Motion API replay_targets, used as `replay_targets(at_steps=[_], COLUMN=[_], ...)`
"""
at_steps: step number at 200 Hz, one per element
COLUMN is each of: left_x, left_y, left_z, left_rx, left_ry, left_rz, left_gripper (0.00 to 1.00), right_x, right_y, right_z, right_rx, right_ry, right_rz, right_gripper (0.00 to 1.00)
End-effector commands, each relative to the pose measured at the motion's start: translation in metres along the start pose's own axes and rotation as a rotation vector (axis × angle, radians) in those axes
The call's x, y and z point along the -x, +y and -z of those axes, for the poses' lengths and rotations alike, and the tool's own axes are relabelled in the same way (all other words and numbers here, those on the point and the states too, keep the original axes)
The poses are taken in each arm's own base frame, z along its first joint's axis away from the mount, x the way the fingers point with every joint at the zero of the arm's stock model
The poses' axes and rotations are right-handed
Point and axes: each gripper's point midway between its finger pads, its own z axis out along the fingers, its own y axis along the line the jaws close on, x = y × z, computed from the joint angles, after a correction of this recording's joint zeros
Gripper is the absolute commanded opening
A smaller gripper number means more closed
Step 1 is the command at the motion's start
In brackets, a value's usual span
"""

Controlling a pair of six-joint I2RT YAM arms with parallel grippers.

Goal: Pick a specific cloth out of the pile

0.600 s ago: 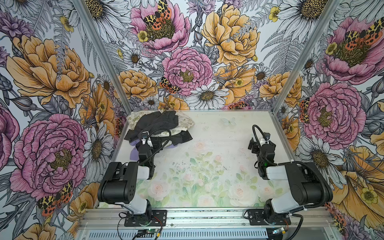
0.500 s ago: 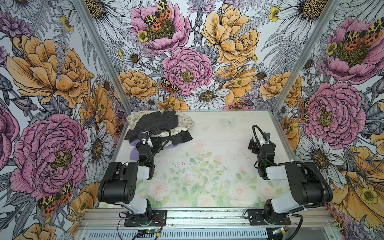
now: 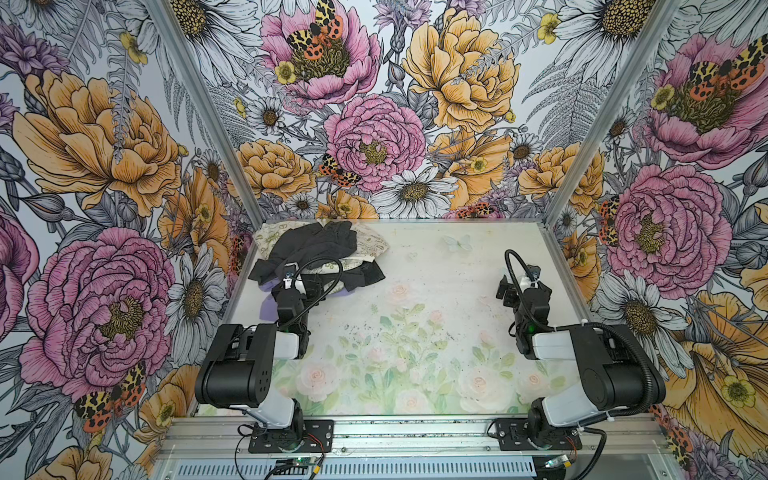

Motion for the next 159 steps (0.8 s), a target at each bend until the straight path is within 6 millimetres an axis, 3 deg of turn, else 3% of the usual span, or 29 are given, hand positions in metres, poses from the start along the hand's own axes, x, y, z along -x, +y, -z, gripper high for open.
replay_targets(at_steps=[1,88,105,159], left_x=[0.009,0.010,0.019,0.058], left_y=[-0.003,0.000,0.018,0.017], left_z=[-0.002,-0.002,0.002,0.029], left_rx=[-0.013,-0.008,0.090,0.133], left_ry=[-0.023,-0.025,-0.031,0.004], left_rz=[-0.011,0.002,0.040,0.036], left_gripper=[0.99,0.99,0.99,0.99], right_x=[0.005,0.010,0.023,0.059], right_y=[-0.004,0.001,0.010,0.019], right_z=[-0.004,-0.004,-0.003,0.013], right_rx=[-0.022,-0.007,0.011,0.041], right_ry=[-0.013,-0.001,0.027,0.108], right_rz=[-0.012,0.010,0.055,0.138], right_gripper=[1.00,0.99,1.00,1.00])
